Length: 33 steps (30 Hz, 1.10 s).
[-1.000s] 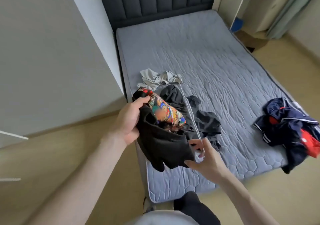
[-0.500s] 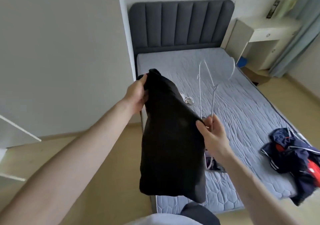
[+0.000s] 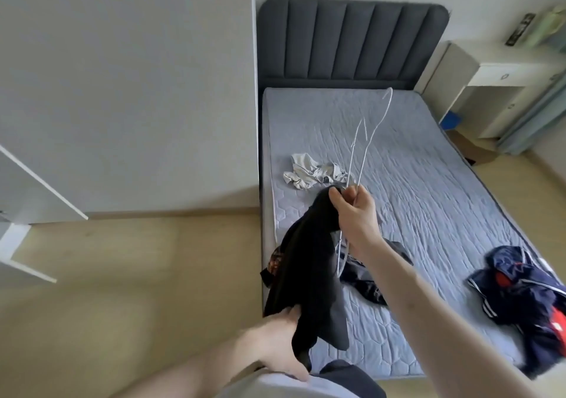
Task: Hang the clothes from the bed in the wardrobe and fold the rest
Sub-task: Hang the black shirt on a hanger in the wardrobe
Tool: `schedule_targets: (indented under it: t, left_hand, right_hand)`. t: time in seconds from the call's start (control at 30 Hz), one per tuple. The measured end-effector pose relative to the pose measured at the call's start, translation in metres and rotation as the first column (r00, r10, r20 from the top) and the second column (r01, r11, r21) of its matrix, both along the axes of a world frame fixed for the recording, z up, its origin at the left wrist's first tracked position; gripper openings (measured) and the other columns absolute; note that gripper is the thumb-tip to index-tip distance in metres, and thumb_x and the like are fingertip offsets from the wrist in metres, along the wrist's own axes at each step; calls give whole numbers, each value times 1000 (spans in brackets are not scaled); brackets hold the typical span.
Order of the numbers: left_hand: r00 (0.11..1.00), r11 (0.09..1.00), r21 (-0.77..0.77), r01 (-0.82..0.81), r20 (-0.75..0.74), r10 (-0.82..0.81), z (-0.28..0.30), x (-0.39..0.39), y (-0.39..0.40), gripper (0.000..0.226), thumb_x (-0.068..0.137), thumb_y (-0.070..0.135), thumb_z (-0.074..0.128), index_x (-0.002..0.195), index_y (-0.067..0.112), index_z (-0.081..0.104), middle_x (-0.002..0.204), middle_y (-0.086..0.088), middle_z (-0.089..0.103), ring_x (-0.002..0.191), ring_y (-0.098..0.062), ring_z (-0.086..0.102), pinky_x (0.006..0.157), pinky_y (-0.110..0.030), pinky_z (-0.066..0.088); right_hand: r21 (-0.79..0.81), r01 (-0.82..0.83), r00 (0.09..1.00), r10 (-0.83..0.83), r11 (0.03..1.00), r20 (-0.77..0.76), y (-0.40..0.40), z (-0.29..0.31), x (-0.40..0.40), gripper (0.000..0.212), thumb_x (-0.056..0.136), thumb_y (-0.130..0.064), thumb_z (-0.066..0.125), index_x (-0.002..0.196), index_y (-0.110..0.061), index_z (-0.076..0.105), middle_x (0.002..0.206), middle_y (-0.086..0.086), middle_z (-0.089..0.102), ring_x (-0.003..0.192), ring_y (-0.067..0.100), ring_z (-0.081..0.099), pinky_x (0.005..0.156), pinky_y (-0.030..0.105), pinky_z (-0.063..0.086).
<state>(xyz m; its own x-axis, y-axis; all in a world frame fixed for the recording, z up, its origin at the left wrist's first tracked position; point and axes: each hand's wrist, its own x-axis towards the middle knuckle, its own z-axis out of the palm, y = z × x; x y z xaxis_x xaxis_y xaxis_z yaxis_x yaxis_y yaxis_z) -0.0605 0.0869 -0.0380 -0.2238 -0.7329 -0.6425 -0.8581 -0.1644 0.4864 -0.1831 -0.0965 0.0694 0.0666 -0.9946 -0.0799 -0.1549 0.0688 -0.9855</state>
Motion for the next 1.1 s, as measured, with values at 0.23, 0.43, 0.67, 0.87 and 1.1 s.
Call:
schedule_targets:
  t: [0.23, 0.43, 0.67, 0.87, 1.1]
  left_hand:
    - [764, 764, -133, -631, -274, 584, 5, 8, -25, 48, 97, -4, 46, 144, 6, 52, 145, -18, 57, 135, -37, 53, 112, -39, 41]
    - [604, 597, -226, -770, -559, 568, 50, 63, -45, 25, 99, -13, 45, 101, 0, 66, 86, 3, 65, 77, 6, 61, 78, -14, 46]
    - [613, 611, -228, -758, -568, 549, 118, 93, -87, 49, 77, 56, 55, 90, 11, 70, 75, 3, 66, 73, -10, 57, 73, -34, 43]
    - [466, 539, -32, -841, -548, 695, 137, 104, -104, 43, 93, 47, 65, 103, 7, 77, 99, -1, 76, 92, -17, 69, 85, -32, 53]
    - [504, 642, 97, -760, -536, 678, 166, 133, -91, 63, 92, 72, 54, 120, 19, 74, 117, -2, 76, 106, -24, 72, 100, -40, 52]
  right_hand:
    - [15, 46, 999, -46, 999, 5, -1, 9, -2, 33, 94, -29, 68, 80, -24, 38, 72, -4, 41, 70, 18, 40, 65, 38, 40]
    - [-129, 25, 880, -83, 991, -467, -10, -7, -59, 35, 98, -32, 65, 77, -21, 39, 70, -4, 43, 61, 16, 38, 55, 31, 33]
    - [-195, -7, 787, -115, 981, -606, 58, -48, -60, 41, 88, -32, 79, 82, -16, 42, 102, 3, 44, 77, 7, 40, 70, 29, 35]
    - [-155, -40, 874, -41, 987, -484, 96, -46, -37, 30, 75, 4, 69, 85, -16, 50, 101, -2, 46, 86, 24, 54, 74, 33, 50]
    - [-27, -239, 836, 191, 971, -514, 91, -64, -32, 39, 77, -6, 79, 103, -23, 56, 104, -7, 55, 100, 12, 55, 79, 17, 44]
